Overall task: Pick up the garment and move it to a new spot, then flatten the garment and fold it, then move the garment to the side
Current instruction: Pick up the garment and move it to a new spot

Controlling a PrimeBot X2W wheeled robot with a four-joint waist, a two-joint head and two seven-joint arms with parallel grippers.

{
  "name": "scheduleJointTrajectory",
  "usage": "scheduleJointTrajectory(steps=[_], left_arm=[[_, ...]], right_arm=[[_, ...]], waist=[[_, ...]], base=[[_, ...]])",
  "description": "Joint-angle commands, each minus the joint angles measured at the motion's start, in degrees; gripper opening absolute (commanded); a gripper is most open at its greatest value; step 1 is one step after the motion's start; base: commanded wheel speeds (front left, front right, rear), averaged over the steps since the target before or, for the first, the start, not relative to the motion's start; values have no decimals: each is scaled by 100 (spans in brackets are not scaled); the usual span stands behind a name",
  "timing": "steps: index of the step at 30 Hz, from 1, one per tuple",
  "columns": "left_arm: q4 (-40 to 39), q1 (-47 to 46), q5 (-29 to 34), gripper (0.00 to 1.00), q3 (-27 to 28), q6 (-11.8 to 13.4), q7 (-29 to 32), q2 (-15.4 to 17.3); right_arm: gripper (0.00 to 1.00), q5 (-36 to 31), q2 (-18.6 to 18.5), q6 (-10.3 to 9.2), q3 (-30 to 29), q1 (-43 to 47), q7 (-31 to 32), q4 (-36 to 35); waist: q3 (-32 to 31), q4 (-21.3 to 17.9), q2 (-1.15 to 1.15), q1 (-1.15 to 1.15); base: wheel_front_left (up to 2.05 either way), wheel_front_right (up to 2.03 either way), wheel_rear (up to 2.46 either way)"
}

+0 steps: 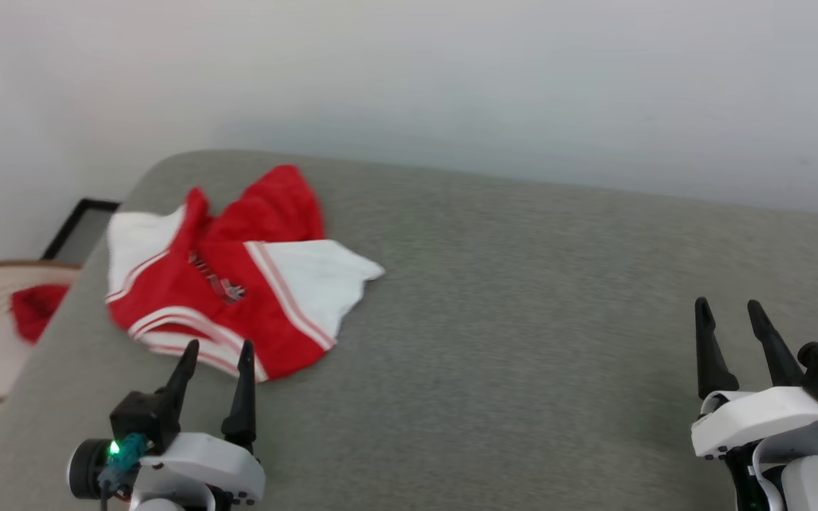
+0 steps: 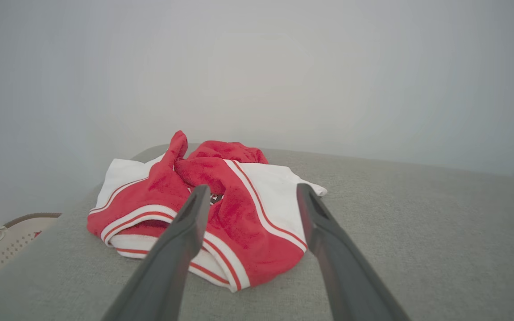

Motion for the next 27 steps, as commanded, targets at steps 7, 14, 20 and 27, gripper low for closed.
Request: scheduleJointTrajectory(steps=[7,14,20,27], left_arm=[[10,87,55,100,72,49,-2,13],[-156,164,-46,100,269,155,-2,-32],[-544,396,-175,100,548,258,-2,-129],[-852,639,-208,100,788,261,-2,-196]], right_arm=[[100,23,24,4,184,-13,31,12],[100,43,64,4,605,-321,96,16],[100,176,41,3,1259,-739,112,216],[100,428,-54,3,1784,-1041,-20,582]], waist=[[-47,1436,0,0],[146,2064,0,0],[370,2173,0,0],[416,2194,0,0]], base=[[0,0,0],[0,0,0],[0,0,0],[0,0,0]])
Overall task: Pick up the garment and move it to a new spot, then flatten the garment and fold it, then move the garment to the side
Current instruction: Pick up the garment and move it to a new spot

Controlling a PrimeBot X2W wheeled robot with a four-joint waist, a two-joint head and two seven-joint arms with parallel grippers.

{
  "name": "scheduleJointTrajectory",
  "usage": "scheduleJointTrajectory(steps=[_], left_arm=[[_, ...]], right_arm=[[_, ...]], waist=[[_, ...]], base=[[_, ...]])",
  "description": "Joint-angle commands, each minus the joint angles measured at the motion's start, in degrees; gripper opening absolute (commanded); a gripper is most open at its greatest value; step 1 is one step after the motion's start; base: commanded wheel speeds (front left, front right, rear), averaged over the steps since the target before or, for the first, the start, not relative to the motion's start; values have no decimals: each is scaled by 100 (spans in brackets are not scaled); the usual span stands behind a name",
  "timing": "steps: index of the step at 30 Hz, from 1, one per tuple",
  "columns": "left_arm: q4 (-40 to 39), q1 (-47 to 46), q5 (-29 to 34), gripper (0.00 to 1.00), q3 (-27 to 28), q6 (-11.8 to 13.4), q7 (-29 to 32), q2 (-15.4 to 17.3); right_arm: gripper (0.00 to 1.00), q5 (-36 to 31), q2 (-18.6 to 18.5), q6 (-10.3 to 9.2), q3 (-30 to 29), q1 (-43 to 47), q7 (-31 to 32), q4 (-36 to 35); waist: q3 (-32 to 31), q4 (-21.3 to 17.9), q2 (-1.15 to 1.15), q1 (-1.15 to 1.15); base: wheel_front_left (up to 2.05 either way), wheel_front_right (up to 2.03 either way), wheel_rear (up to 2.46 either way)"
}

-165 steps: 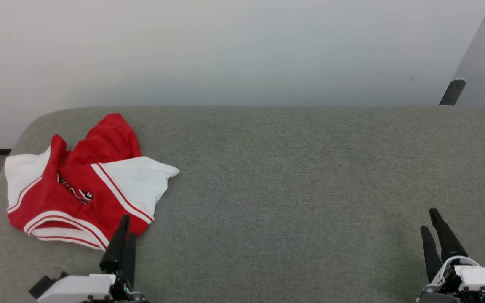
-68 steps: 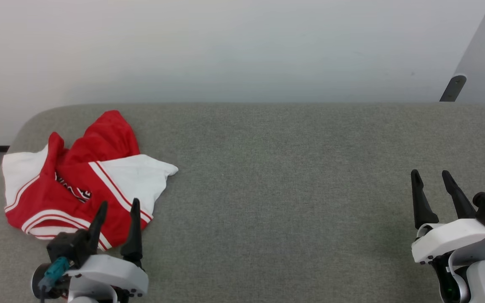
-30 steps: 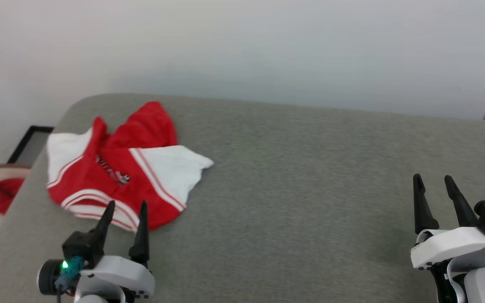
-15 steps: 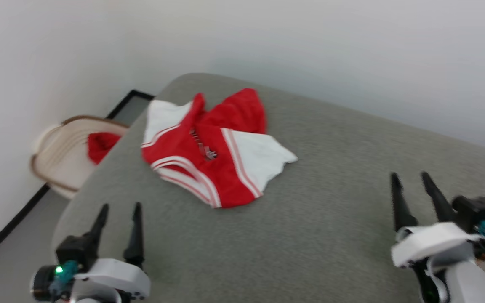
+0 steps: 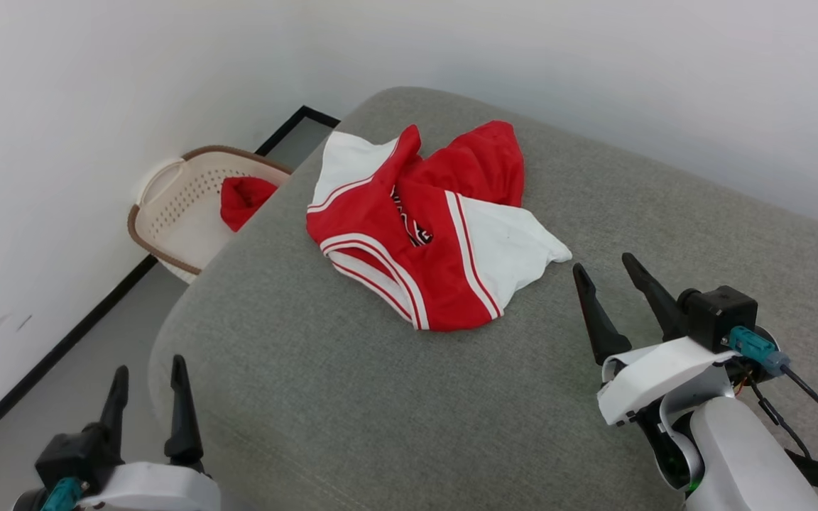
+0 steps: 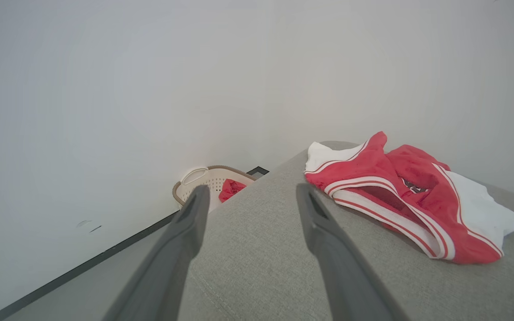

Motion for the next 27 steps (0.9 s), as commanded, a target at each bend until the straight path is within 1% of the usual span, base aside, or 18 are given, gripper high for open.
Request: scheduleJointTrajectory(steps=[1,6,10,12,14,16,20,23,25,27], left_arm=[[-26,20,-5,100,18,1,-2,-3],[122,-208,76,100,-192,-120,-2,18],[538,-671,190,100,-620,-225,9,164],[763,-958,188,100,-762,-249,17,325],[956,-1312,152,100,-918,-277,27,445],[1158,-1669,38,100,-1004,-294,54,576],[1639,-2406,-256,100,-1182,-296,181,960],[1995,-2929,-754,100,-1464,-297,398,1239],[2273,-3206,-1064,100,-1695,-298,691,1583],[2556,-3468,-1591,100,-1831,-297,1095,1795]], right_arm=[[100,56,-15,2,32,-46,-39,26],[100,135,-105,2,-110,-14,-159,142],[100,72,-181,2,-419,233,-210,101],[100,10,-109,3,-404,219,-222,-5],[100,-40,-117,3,-408,182,-214,-86],[100,-52,-139,1,-416,116,-198,-159],[100,-45,-95,1,-412,-12,-193,-295],[100,-20,-87,1,-447,-66,-207,-353],[100,-7,-59,1,-410,-124,-212,-369],[100,15,-49,1,-419,-171,-221,-379]], waist=[[5,6,0,0],[-17,-40,0,0],[-33,-112,0,0],[50,-380,0,0],[185,-699,0,0],[334,-1050,0,0],[637,-1745,0,0],[851,-2219,0,0],[987,-2535,0,0],[1090,-2810,0,0]], base=[[0,0,0],[0,0,0],[0,0,0],[0,0,0],[0,0,0],[0,0,0],[0,0,0],[0,0,0],[0,0,0],[0,0,0]])
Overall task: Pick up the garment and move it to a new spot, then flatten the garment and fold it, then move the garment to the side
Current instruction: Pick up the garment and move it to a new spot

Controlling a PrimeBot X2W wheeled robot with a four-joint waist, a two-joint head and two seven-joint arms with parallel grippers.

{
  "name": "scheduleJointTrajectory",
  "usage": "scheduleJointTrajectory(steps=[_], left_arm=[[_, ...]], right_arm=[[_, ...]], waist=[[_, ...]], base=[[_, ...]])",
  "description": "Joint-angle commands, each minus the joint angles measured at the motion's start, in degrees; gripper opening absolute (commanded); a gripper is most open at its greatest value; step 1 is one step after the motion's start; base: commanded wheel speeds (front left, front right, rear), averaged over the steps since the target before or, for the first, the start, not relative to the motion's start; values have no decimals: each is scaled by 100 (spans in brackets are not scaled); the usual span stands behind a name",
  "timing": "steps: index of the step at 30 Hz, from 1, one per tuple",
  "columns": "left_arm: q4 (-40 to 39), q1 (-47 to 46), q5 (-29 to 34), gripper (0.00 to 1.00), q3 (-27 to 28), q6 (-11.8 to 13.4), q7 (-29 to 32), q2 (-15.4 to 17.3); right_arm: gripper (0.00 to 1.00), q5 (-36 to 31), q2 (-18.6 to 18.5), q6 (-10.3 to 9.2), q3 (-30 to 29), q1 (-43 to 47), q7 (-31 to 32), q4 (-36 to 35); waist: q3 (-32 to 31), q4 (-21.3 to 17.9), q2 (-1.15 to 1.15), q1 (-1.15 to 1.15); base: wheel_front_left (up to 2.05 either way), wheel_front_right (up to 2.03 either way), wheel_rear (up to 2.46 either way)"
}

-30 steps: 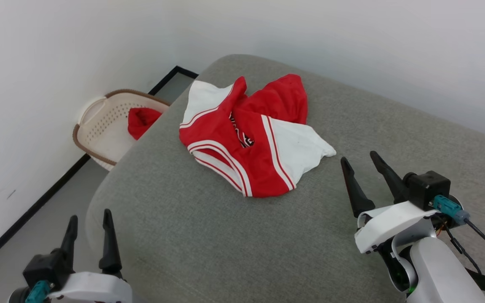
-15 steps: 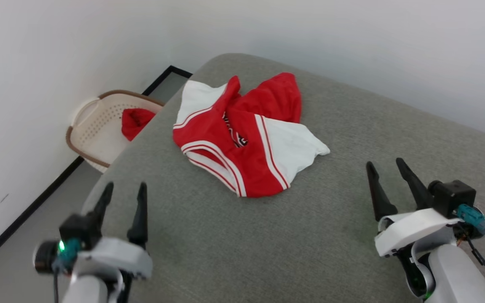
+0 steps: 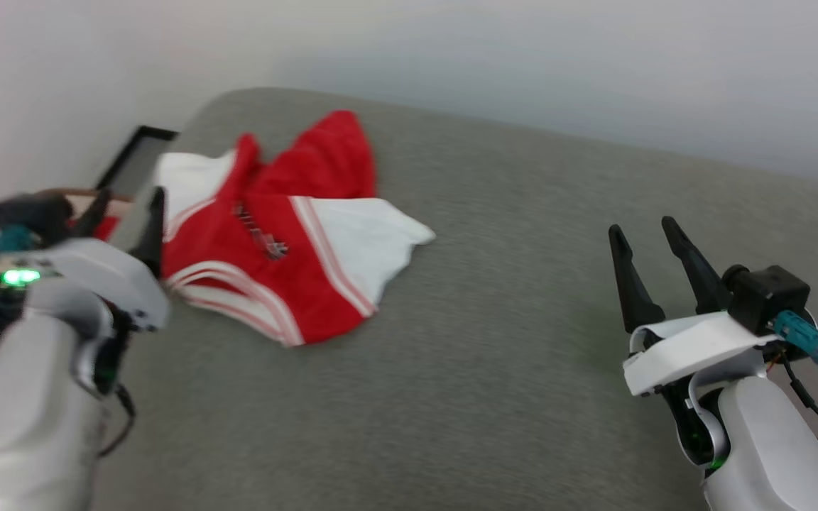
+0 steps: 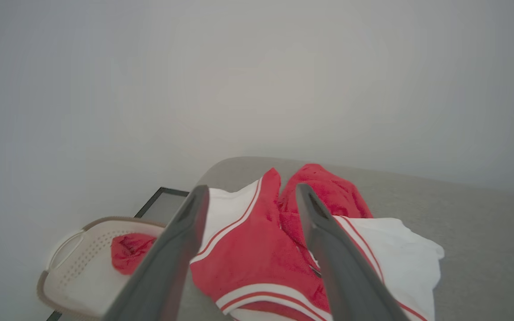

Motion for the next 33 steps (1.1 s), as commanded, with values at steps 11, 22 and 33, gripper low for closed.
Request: scheduleJointTrajectory(steps=[11,22,33], left_arm=[[967,-572,-1896,100,-491,-12,2556,1191],[1734,-723,-2014,100,-664,139,3587,1436],[2418,-604,-2233,21,-822,44,3775,891]], right_arm=[[100,136,135,-2,-109,-142,-56,-54],[100,40,52,-2,-222,-250,-61,-387],[100,-61,-11,-2,-71,-334,-2,-587]], waist=[[1210,-2324,0,0],[1748,-2576,0,0],[1810,-2449,0,0]], base=[[0,0,0],[0,0,0],[0,0,0]])
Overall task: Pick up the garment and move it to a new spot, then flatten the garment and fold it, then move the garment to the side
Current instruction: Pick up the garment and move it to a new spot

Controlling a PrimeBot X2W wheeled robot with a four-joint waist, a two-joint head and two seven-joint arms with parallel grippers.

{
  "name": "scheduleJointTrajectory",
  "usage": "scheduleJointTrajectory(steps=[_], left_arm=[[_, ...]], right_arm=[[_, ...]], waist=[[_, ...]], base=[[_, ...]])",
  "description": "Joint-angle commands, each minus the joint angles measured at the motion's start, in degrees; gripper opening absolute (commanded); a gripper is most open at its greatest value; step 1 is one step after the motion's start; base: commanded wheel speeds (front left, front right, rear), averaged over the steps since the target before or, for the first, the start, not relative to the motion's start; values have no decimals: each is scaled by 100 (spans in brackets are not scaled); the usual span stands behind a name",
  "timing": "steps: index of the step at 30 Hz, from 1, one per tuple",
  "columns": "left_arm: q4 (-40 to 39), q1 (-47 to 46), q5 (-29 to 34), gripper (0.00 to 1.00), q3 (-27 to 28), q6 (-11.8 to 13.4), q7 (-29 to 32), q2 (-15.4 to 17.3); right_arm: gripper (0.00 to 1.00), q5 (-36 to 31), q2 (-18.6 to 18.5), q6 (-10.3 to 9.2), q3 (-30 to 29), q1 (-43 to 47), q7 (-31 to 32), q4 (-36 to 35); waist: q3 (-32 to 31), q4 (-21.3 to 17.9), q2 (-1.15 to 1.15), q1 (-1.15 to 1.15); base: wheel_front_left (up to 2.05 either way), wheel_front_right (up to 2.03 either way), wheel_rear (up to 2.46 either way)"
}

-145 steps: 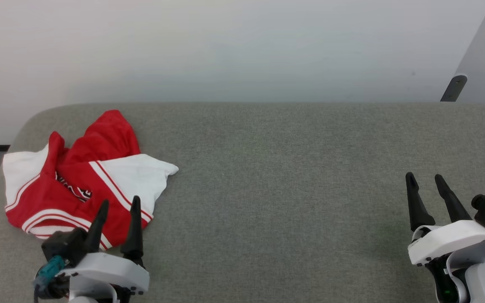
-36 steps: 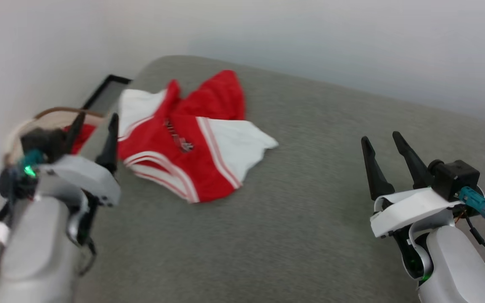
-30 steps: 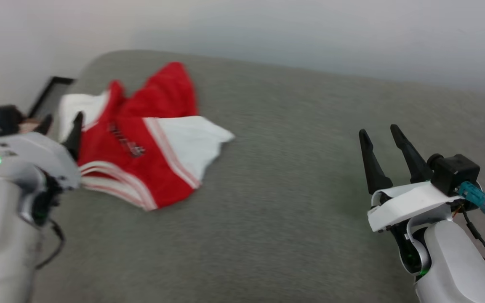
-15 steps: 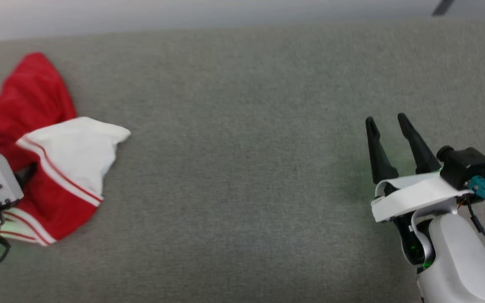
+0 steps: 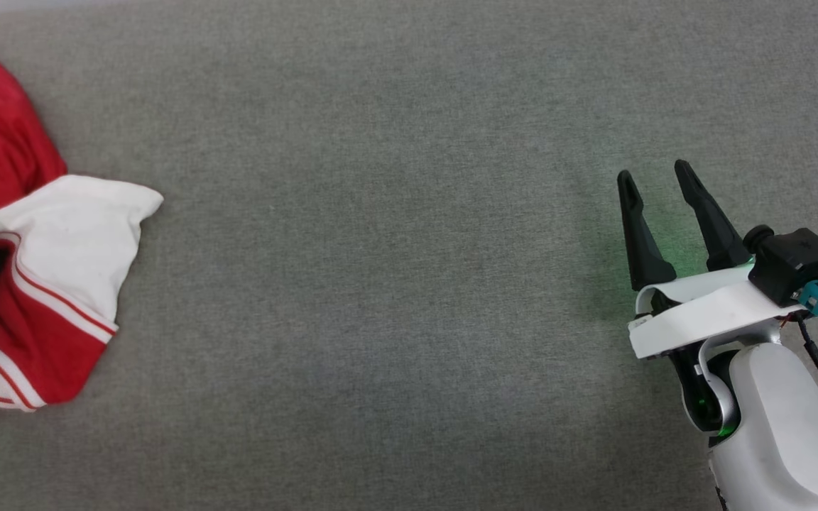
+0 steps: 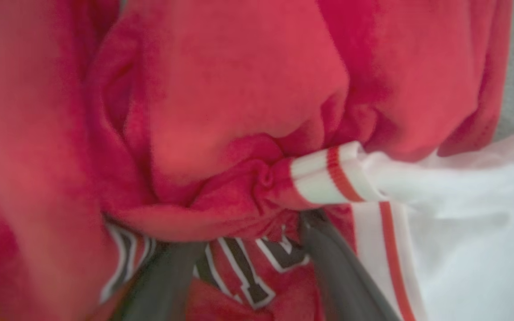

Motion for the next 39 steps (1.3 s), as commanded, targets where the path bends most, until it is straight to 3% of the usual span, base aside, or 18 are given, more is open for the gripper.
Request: scheduleJointTrajectory(steps=[1,8,16,22,28,31,34,39], left_arm=[[357,564,-7,0,-269,24,136,-740],[-130,299,79,0,-465,-24,-747,-476],[-987,-155,-313,0,-719,-12,-1098,-248],[-2161,-265,-798,0,-1078,-13,-761,-492],[-3561,-312,-1239,0,-1404,0,-30,-910],[-4243,-405,-1377,0,-1647,184,394,-1270],[-4529,-494,-1468,0,-1856,289,651,-1592],[-4484,-692,-1407,0,-2375,197,905,-2181]], right_arm=[[100,-5,-14,-2,8,-55,10,-17],[100,-10,10,-2,-61,61,25,-25],[100,118,103,-2,-214,348,-8,109],[100,197,195,-2,-291,522,-39,156],[100,307,290,-2,-414,621,-54,145],[100,402,331,-2,-487,605,-59,83],[100,485,368,-2,-540,588,-62,-19],[100,627,393,-2,-663,576,-63,-156]], waist=[[-24,30,0,0],[-316,165,0,0],[-869,289,0,0],[-1109,208,0,0],[-1127,-51,0,0],[-1001,-339,0,0],[-871,-598,0,0],[-616,-1028,0,0]], base=[[0,0,0],[0,0,0],[0,0,0],[0,0,0],[0,0,0],[0,0,0],[0,0,0],[0,0,0]])
